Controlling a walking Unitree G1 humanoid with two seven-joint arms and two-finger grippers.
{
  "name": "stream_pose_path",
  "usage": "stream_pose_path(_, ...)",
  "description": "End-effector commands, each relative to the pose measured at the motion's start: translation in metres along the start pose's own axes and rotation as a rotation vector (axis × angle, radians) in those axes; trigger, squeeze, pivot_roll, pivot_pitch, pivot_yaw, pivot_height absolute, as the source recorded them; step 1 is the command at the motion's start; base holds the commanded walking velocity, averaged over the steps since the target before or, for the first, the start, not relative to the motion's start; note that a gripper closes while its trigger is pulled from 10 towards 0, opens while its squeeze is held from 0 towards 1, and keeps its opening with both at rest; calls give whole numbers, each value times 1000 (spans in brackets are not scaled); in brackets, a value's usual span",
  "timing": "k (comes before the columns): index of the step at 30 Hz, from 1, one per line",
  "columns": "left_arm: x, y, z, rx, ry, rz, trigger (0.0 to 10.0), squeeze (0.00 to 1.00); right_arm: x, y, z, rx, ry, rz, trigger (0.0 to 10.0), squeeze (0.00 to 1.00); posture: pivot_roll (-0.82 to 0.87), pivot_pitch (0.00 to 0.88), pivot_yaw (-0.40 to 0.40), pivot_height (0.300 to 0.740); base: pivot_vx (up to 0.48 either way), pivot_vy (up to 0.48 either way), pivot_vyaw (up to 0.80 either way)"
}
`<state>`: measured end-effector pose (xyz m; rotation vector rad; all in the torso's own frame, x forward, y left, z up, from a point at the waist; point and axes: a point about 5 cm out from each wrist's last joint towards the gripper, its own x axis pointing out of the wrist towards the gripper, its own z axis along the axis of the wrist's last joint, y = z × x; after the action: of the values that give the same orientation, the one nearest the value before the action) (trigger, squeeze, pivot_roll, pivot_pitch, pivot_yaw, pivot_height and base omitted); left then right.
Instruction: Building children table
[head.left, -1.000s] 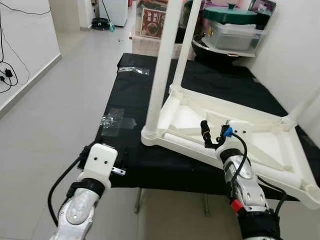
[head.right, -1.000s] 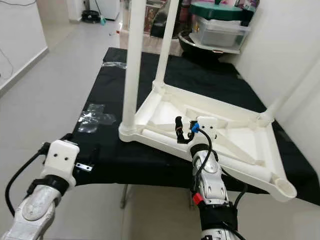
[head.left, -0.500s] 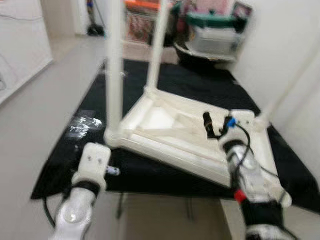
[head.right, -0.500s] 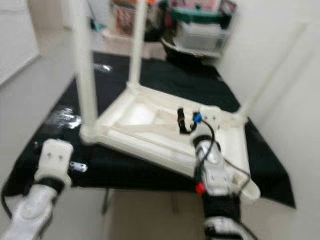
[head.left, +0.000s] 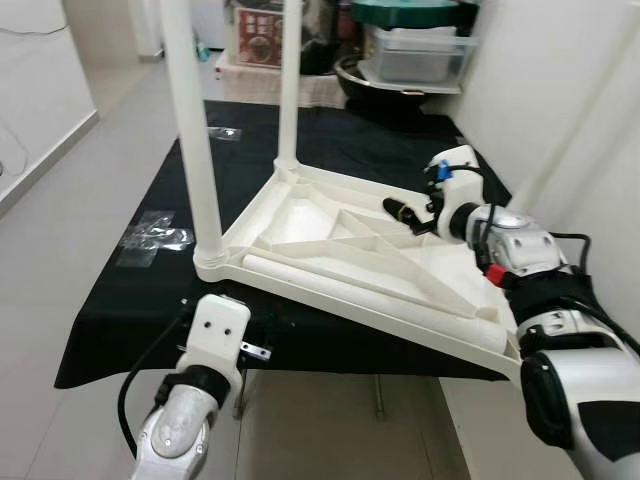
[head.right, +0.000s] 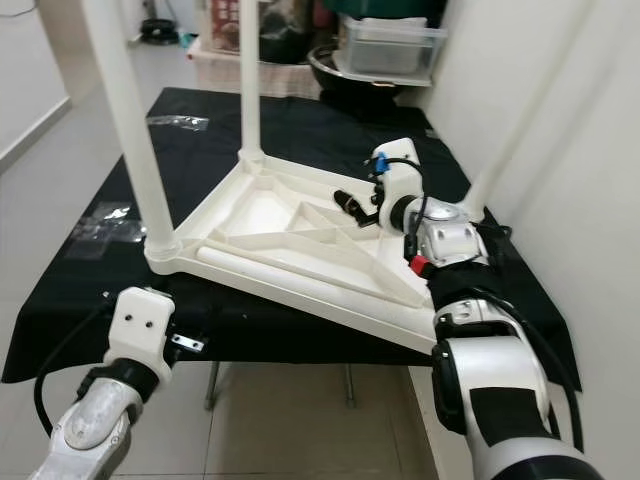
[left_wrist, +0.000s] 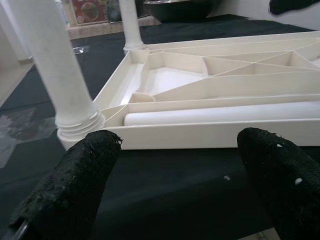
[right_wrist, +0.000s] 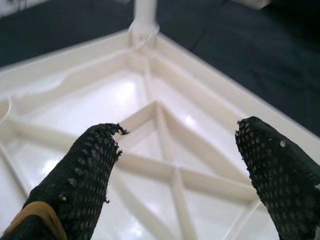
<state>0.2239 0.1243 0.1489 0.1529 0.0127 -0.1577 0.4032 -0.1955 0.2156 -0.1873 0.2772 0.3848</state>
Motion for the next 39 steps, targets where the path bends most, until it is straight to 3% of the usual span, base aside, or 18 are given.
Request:
stream_pose_path(1, -1, 0, 0, -7, 5, -3, 10000, 0, -1, -3, -8, 4, 45, -3, 10000, 0, 92, 84, -126, 740, 0, 0, 0)
stream_pose_path(11, -16, -10, 8, -42, -5, -29, 10000, 0, 5, -3, -14, -164, 204, -8, 10000, 0, 83, 163, -157, 740, 0, 0, 0)
stream_pose_path(13, -21, -15, 10, -46, -7, -45, 10000, 0, 5, -2, -17, -323, 261, 38, 10000, 0, 77, 184, -160, 740, 0, 0, 0)
stream_pose_path(17, -24, -17, 13, -51, -12, -52, 10000, 0, 5, -1, -19, -391, 298, 76, 10000, 0, 78, 192, -164, 740, 0, 0, 0)
stream_pose_path(18, -26, -20, 16, -62, -18, -58, 10000, 0, 4, -2, -22, -526, 352, 105, 10000, 0, 71, 199, -165, 740, 0, 0, 0)
stream_pose_path(20, -26, -21, 17, -66, -18, -59, 10000, 0, 3, -2, -23, -569, 373, 122, 10000, 0, 71, 201, -166, 740, 0, 0, 0)
stream_pose_path(23, -27, -22, 16, -71, -13, -59, 10000, 0, 3, -5, -20, -635, 373, 88, 10000, 0, 66, 202, -168, 740, 0, 0, 0)
stream_pose_path(24, -27, -23, 17, -72, -11, -58, 10000, 0, 3, -8, -17, -729, 374, 44, 10000, 0, 63, 206, -169, 740, 0, 0, 0)
stream_pose_path(26, -27, -23, 17, -72, -11, -58, 10000, 0, 3, -8, -17, -729, 374, 44, 10000, 0, 63, 206, -169, 740, 0, 0, 0)
stream_pose_path(27, -28, -23, 17, -72, -10, -58, 10000, 0, 3, -12, -13, -841, 370, -12, 10000, 0, 61, 206, -173, 740, 0, 0, 0)
stream_pose_path(29, -28, -23, 17, -72, -10, -58, 10000, 0, 3, -12, -13, -841, 370, -12, 10000, 0, 61, 206, -173, 740, 0, 0, 0)
stream_pose_path(30, -29, -24, 17, -73, -9, -56, 10000, 0, 3, -14, -8, -948, 355, -48, 10000, 0, 60, 209, -173, 740, 0, 0, 0)
stream_pose_path(32, -29, -24, 17, -73, -9, -56, 10000, 0, 3, -14, -8, -948, 355, -48, 10000, 0, 60, 209, -173, 740, 0, 0, 0)
stream_pose_path(33, -30, -24, 17, -74, -7, -54, 10000, 0, 3, -15, -1, -1061, 330, -87, 10000, 0, 55, 212, -173, 740, 0, 0, 0)
stream_pose_path(34, -30, -24, 17, -74, -7, -54, 10000, 0, 3, -15, -1, -1061, 330, -87, 10000, 0, 55, 212, -173, 740, 0, 0, 0)
stream_pose_path(35, -31, -23, 17, -76, -1, -49, 10000, 0, 4, -14, 13, -1224, 269, -146, 10000, 0, 47, 213, -174, 740, 0, 0, 0)
stream_pose_path(36, -30, -24, 16, -78, 1, -48, 10000, 0, 5, -12, 21, -1286, 227, -177, 10000, 0, 43, 211, -175, 740, 0, 0, 0)
stream_pose_path(39, -30, -24, 17, -80, 2, -46, 10000, 0, 6, -9, 32, -1348, 154, -228, 10000, 0, 44, 212, -175, 740, 0, 0, 0)
